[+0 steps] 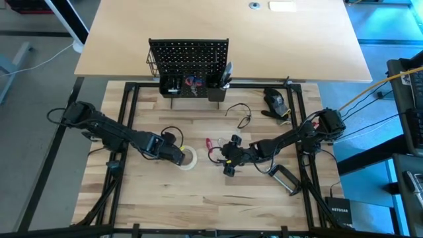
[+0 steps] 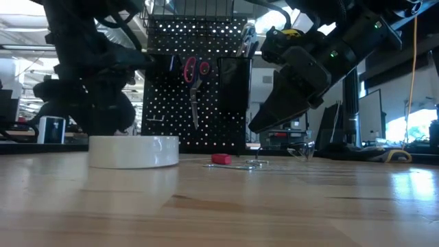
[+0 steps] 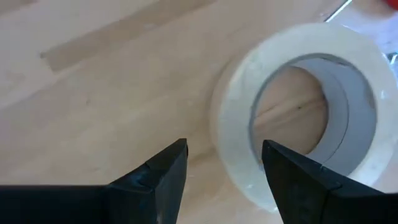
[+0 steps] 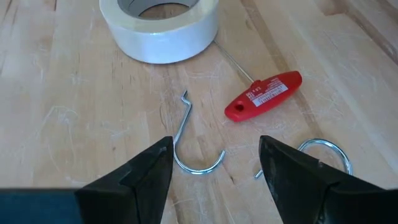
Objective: Hang tools onto peg board
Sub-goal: Hang the white masking tape on the pegboard hook
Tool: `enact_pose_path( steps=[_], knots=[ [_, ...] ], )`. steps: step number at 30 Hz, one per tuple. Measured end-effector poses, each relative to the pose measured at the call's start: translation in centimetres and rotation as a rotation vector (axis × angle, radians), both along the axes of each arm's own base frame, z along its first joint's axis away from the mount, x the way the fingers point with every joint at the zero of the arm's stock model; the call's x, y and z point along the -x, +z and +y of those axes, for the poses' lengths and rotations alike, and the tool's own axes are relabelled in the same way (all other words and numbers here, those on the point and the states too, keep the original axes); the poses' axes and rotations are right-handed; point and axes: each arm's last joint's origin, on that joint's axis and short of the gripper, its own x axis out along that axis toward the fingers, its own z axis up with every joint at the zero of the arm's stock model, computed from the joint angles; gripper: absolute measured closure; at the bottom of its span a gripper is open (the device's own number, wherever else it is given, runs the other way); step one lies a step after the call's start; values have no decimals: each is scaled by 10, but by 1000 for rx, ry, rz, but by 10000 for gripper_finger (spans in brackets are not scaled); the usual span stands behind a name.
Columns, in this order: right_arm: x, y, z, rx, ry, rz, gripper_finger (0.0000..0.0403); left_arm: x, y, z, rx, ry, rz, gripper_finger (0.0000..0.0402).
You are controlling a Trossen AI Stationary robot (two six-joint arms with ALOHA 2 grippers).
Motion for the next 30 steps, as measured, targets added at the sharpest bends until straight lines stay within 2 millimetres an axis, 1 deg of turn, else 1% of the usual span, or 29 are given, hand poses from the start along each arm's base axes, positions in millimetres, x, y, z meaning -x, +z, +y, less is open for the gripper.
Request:
enact_pose_path(
  steps=[4,8,10,21,24,27,30],
  knots=[
    [0,0,0,1,0,0,166,-4,-6,-1,14,-2,-51,206],
    [0,0,0,1,0,0,166,0,-18,0,5,11,-18,207],
    [0,0,0,1,0,2,166,1,-23,0,-4,16,-5,216],
    [0,0,0,1,1,3,166,-3,-38,1,-143,-38,35,332],
    [0,0,0,1,1,3,166,-3,-36,3,-239,-40,25,332],
    [0,0,0,1,1,4,166,-1,-25,8,-419,-27,25,332],
    [0,0,0,2,1,5,166,1,-10,15,-627,29,-21,333]
  ],
)
